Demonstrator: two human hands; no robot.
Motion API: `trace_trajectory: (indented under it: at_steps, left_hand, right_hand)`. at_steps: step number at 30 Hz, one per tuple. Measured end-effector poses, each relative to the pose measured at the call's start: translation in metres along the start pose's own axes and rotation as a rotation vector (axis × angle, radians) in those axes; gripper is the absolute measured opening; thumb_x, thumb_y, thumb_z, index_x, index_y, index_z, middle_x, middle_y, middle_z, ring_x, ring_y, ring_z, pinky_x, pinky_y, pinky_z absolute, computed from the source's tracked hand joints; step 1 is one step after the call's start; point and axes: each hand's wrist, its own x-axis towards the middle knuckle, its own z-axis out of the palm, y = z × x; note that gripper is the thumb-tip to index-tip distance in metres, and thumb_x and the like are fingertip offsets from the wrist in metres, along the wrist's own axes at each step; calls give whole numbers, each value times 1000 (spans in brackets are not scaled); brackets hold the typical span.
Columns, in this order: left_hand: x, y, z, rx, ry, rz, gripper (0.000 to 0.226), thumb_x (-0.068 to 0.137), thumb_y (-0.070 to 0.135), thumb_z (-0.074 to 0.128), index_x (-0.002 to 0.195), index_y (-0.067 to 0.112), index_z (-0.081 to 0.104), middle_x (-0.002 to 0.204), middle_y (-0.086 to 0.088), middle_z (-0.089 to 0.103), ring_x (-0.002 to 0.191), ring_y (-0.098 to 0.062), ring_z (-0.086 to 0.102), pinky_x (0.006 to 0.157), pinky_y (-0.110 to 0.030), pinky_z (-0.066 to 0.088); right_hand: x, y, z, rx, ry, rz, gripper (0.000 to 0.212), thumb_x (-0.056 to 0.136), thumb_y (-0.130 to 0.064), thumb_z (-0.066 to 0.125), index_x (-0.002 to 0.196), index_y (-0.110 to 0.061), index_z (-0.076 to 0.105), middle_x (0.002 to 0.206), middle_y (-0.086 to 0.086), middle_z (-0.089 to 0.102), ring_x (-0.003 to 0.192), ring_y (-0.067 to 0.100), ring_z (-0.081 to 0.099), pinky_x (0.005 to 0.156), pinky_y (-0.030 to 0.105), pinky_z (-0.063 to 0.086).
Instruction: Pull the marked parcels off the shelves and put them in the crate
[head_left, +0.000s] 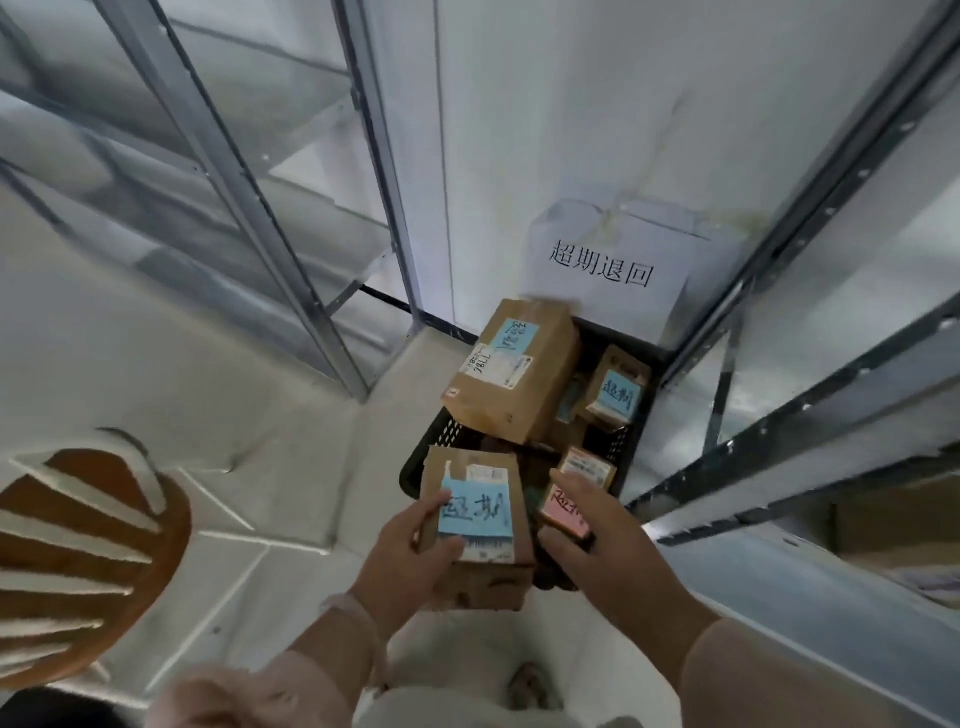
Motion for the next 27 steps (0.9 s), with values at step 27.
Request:
trace_trajectory:
  at_steps: [27]
  left_hand:
    - [260, -86, 6, 292, -390, -234, 36, 88, 35, 67, 111, 58, 51, 113, 17, 59, 95, -7, 63, 78, -22, 56]
  right_hand:
    - [99, 56, 129, 231, 445, 493, 49, 91, -41, 54, 137, -50, 40, 143, -25, 36, 133, -5, 26, 113, 34, 30]
